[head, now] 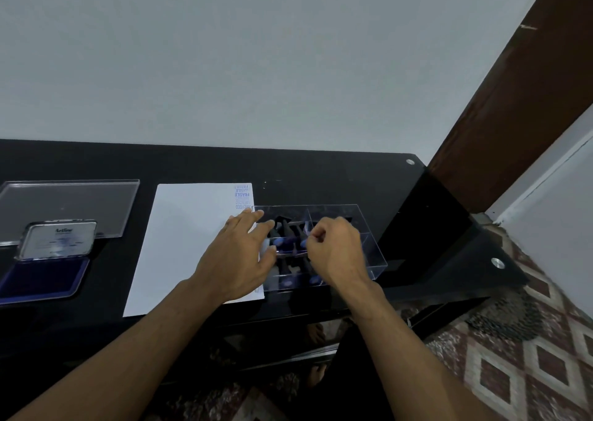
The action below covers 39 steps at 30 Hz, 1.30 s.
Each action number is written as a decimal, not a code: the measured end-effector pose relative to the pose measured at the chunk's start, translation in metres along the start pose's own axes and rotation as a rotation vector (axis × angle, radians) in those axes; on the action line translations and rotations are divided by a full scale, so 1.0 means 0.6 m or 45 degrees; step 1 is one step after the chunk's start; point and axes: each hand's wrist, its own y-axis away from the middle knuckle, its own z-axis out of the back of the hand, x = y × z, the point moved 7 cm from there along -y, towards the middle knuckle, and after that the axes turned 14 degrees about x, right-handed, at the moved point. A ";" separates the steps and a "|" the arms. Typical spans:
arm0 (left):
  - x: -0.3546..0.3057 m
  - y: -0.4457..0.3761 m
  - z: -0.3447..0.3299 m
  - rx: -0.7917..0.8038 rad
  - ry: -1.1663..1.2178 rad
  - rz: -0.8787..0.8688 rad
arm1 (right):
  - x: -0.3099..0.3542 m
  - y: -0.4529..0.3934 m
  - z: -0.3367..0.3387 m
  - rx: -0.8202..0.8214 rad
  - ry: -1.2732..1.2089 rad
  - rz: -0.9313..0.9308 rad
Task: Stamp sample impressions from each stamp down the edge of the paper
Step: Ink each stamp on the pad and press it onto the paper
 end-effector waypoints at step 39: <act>-0.036 -0.133 -0.051 0.087 -0.112 -0.008 | -0.100 -0.074 0.031 -0.040 0.237 -0.081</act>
